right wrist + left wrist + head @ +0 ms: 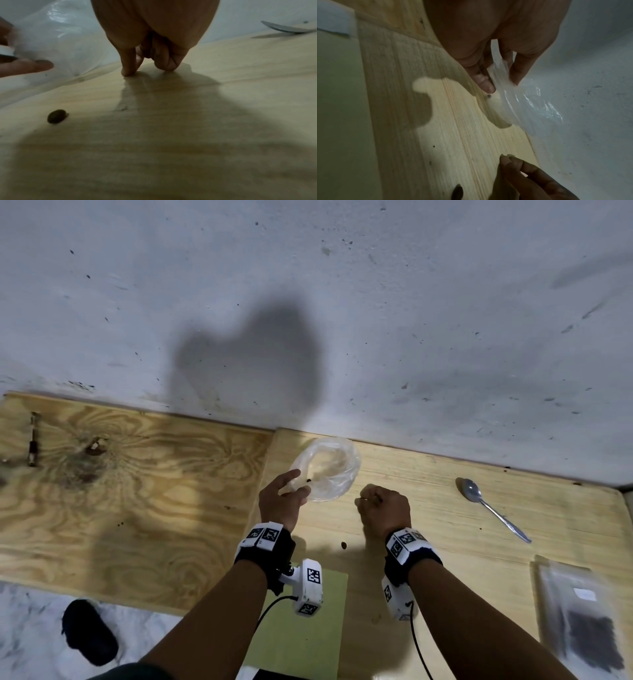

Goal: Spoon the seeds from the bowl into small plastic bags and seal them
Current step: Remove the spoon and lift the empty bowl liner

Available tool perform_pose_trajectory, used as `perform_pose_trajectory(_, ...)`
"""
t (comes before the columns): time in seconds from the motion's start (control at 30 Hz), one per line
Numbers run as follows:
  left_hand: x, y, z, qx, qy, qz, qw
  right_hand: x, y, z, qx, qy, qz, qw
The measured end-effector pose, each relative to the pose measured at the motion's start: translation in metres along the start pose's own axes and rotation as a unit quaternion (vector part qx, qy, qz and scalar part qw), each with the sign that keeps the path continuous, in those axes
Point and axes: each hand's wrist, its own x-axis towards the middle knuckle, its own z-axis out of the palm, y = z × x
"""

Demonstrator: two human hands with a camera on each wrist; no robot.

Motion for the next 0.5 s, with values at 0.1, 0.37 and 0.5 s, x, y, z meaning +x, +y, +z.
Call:
perform_pose_trajectory(0.1,-0.002,0.000,0.000,-0.004,-0.007,0.004,1.000,-0.004,-0.003,-0.002,-0.021,-0.010,-0.025,0.999)
perform_pose_trajectory(0.37,-0.018,0.003,-0.005,-0.045,-0.020,0.003,0.999,-0.018,0.011,-0.012,-0.028,0.000,-0.025,0.999)
perform_pose_trajectory(0.5,-0.022,0.004,-0.007,-0.044,-0.016,0.006,0.999,-0.025,0.018,-0.017,-0.016,0.005,-0.009,1.000)
